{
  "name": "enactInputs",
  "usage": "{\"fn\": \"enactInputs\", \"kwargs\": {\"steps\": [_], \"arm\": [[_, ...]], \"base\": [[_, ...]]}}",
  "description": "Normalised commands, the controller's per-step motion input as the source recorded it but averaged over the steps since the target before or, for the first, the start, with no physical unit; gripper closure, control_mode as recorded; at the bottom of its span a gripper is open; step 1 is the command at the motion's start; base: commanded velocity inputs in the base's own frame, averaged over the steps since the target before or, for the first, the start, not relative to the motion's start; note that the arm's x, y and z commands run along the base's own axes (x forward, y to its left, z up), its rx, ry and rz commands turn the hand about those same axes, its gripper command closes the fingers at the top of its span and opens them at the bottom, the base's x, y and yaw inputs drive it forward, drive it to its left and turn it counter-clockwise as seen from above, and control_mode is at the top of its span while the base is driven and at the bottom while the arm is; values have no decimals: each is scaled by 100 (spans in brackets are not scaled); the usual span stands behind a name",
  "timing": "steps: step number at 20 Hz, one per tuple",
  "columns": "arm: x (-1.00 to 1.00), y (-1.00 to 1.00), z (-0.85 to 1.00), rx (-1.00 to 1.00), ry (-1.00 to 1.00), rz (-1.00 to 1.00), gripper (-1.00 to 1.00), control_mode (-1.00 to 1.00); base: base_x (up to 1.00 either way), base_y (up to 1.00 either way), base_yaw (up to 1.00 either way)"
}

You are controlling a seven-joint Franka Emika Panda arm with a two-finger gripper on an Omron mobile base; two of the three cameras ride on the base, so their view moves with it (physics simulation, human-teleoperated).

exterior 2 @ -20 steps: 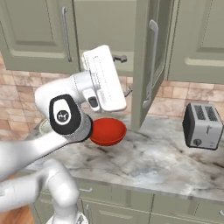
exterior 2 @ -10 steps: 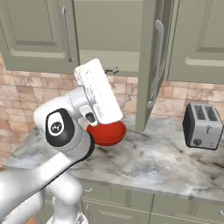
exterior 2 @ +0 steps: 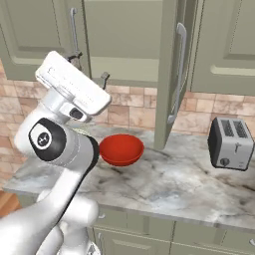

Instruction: Open the cabinet. Pick the bowls from the counter and place them in the cabinet. Then close the cabinet.

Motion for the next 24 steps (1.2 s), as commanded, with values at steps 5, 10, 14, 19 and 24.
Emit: {"fn": "enactInputs", "kwargs": {"steps": [5,10,14,19,24], "arm": [[1,76,57,-22,28,35,-100,-100],[20,84,-4,-20,16,16,-100,-100],[42,45,-15,-19,0,0,-100,-100],[45,56,-18,-13,0,0,-100,-100],[45,50,-52,-5,6,0,-100,-100]], "base": [[0,0,0],[0,0,0],[0,0,0],[0,0,0],[0,0,0]]}}
